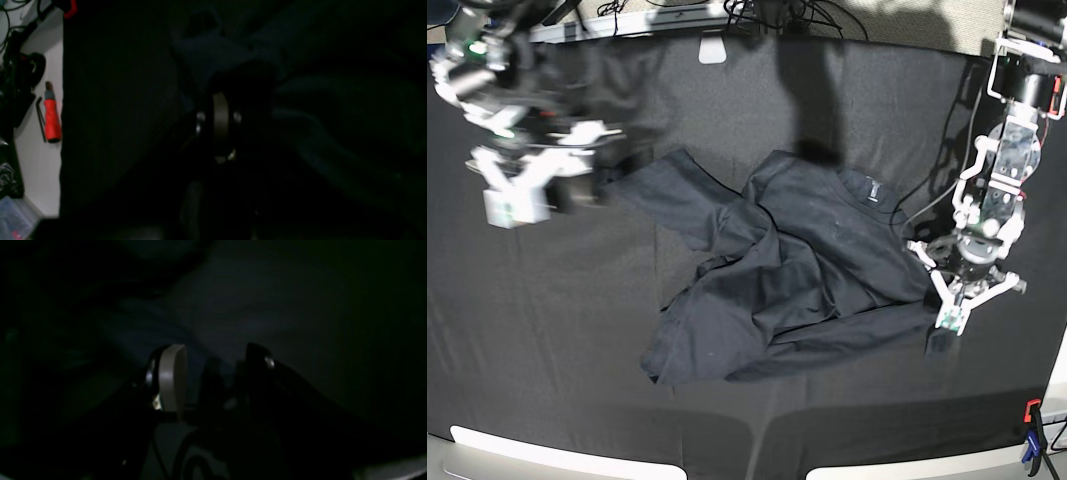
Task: Layout the t-shirt on the table in an organized manner, then fold the t-shirt properly
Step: 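Reach the right gripper across and grasp the shirt near the collar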
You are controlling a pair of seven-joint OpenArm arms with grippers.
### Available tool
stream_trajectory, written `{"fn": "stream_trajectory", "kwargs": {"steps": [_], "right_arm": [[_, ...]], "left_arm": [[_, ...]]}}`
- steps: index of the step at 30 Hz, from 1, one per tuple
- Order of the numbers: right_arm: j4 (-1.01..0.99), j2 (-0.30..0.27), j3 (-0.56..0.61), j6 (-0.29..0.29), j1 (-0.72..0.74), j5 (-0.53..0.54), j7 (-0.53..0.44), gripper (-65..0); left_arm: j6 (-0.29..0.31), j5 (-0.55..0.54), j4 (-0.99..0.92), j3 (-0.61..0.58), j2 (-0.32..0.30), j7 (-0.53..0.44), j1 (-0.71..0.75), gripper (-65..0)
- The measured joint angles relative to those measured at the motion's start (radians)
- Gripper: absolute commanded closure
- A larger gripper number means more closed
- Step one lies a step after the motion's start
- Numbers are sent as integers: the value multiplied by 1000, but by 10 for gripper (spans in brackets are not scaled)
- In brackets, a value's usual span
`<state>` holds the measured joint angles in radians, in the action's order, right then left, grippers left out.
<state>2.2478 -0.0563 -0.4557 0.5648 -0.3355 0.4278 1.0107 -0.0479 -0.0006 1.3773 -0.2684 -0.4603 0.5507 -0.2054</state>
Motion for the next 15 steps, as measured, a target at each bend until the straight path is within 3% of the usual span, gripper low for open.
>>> {"fn": "stream_trajectory", "kwargs": {"steps": [3,11,15], "right_arm": [[0,-1,130,1,0,-8,0,-282],[-114,-5,475,5,-2,-196,-1,-282],[-174,-12,611,4,-3,-388,-75,-282]], "left_arm": [[0,0,0,0,0,0,2,0],[0,0,0,0,0,-1,2,0],[0,0,0,0,0,-1,2,0]]}}
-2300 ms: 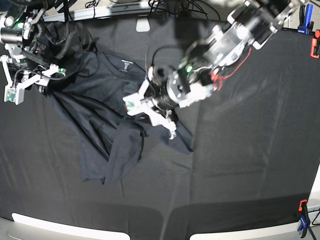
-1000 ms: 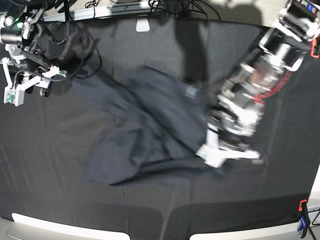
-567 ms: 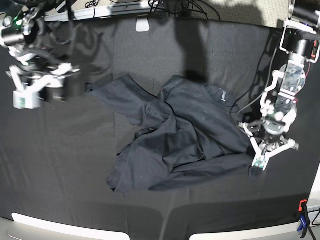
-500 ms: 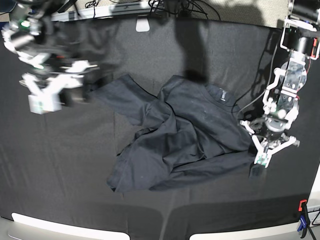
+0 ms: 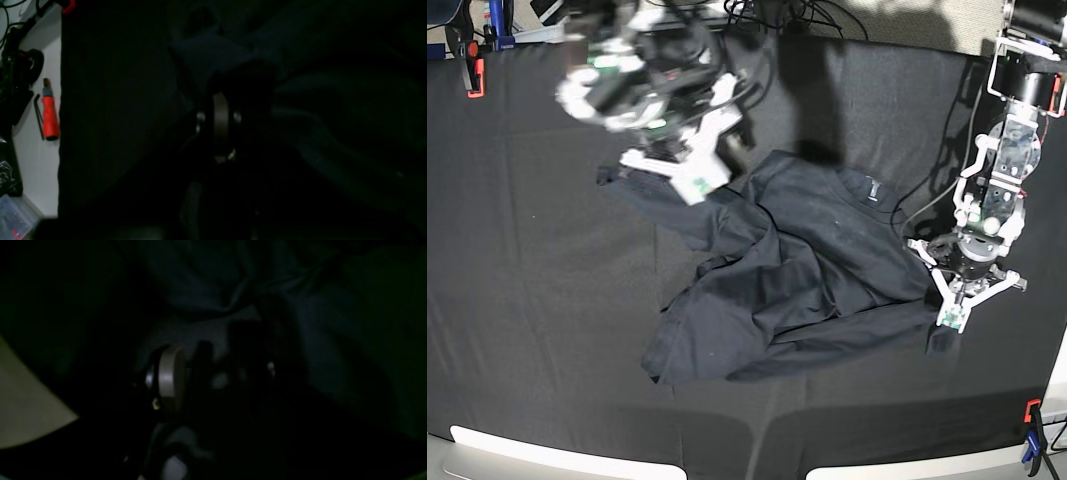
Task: Layout the t-shirt on the table in an organized manner, then fold the t-shirt properly
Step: 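Reach the right gripper across and grasp the shirt near the collar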
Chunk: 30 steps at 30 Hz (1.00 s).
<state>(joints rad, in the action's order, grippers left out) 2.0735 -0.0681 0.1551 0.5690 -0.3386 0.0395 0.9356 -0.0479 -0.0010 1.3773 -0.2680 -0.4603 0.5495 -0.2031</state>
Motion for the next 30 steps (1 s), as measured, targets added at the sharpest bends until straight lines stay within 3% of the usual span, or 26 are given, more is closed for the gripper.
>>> {"fn": "stream_trajectory", "kwargs": {"steps": [7,12,14,21,28,30], "right_arm": [[-5,-127,334,-3,25,-247,-83,-281],[-14,-184,478,-103,93,-407,-92,-281],[-53,-183,501,-146,107,-405,-117,-281],[-240,-171,632,-178,238,-510,-181,-280],[-356,-58,729,-185,322,-499,-187,-280],[-397,-21,729,-224,341,-505,-201,-280]], "left_arm": [[0,0,0,0,0,0,0,0],[0,0,0,0,0,0,0,0],[0,0,0,0,0,1,0,0],[0,0,0,0,0,1,0,0],[0,0,0,0,0,1,0,0],[0,0,0,0,0,1,0,0]]}}
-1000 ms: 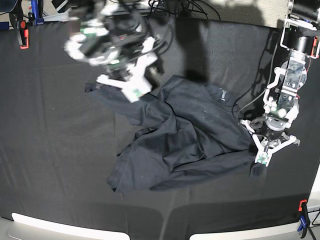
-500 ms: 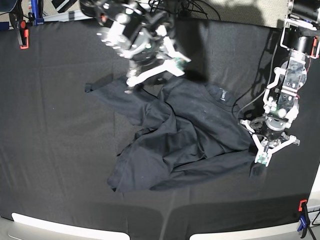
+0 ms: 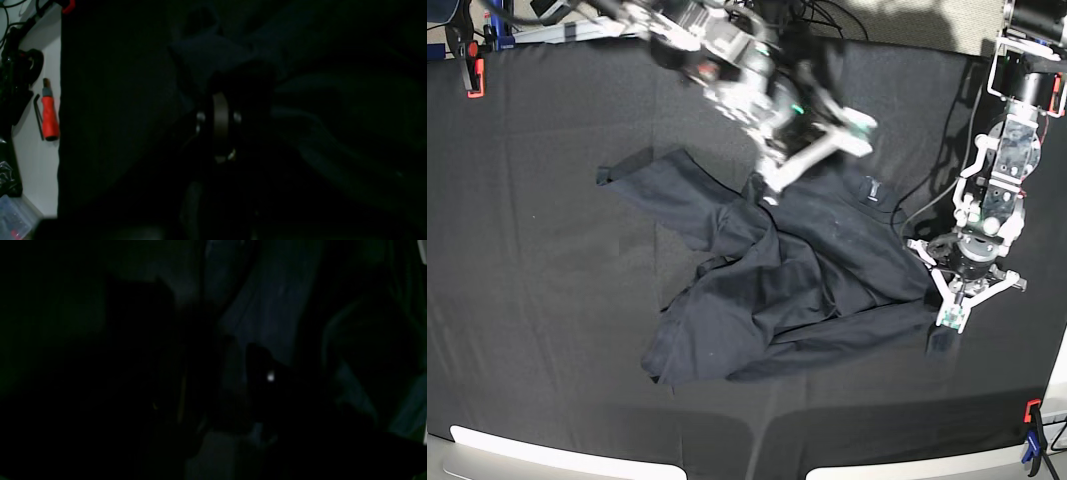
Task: Layout the t-shirt on the table in an organized manner, then fold the t-shirt properly
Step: 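Reach the right gripper across and grasp the shirt near the collar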
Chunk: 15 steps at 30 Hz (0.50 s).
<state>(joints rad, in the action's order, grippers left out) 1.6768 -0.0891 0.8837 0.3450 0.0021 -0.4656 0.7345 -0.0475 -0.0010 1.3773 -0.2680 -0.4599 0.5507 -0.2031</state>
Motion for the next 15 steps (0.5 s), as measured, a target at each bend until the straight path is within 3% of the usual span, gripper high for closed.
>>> {"fn": "stream_trajectory", "kwargs": {"steps": [9,11,15], "right_arm": [[-200,182,-6,-193,54,5,-32,-280],[-245,215,-6,-258,74,0,-28,-280],[-323,233,-6,-292,116,-26,-1,-280]], "left_arm": [[0,0,0,0,0,-1,0,0],[0,0,0,0,0,0,0,0],[0,0,0,0,0,0,0,0]]}}
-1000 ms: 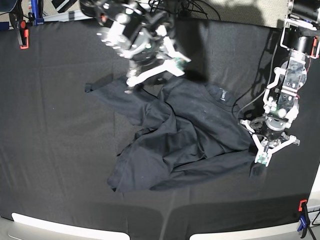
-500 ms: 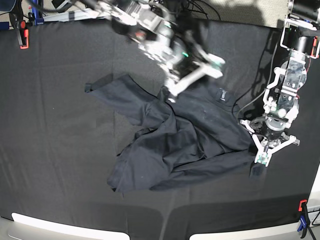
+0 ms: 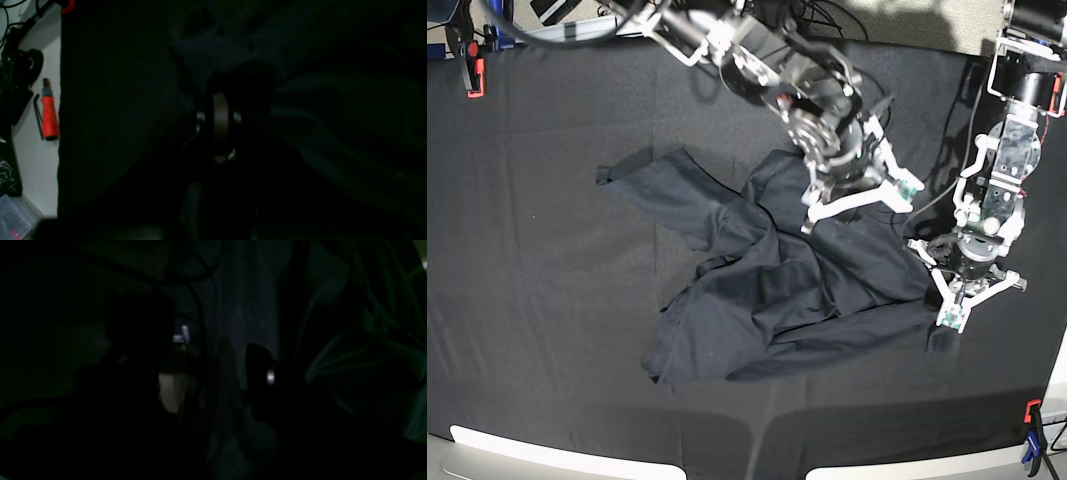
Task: Layout the t-shirt on the table in an organized manner, then fold the t-shirt properly
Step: 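Reach the right gripper across and grasp the shirt near the collar, then lift the shirt with both grippers and shake it open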
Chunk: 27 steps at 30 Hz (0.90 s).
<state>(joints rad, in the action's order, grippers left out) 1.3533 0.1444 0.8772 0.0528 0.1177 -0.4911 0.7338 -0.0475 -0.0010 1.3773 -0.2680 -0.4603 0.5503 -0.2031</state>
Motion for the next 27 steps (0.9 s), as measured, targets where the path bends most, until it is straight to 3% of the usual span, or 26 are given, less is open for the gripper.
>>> {"fn": "stream_trajectory", "kwargs": {"steps": [5,8,11,13,17,23,27], "right_arm": [[-84,0,-1,-5,40,-31,-10,-271],[-97,2,-1,-5,45,-31,-20,-169],[-100,-1,13,-4,40,-29,-36,-6],[-101,-4,33,-1,40,-51,-34,0],[-75,-10,123,-2,40,-96,-19,0],[97,-3,295,-1,48,-65,-68,0],[183,-6,297,2,53,-58,-68,0]], "left_arm": [[0,0,0,0,0,0,0,0],[0,0,0,0,0,-4,0,0],[0,0,0,0,0,-4,0,0],[0,0,0,0,-8,-18,0,0],[-75,-11,6,26,-62,-26,-2,0],[-80,-71,81,150,-159,18,-5,0],[-80,-119,137,232,-206,59,-2,0]]}}
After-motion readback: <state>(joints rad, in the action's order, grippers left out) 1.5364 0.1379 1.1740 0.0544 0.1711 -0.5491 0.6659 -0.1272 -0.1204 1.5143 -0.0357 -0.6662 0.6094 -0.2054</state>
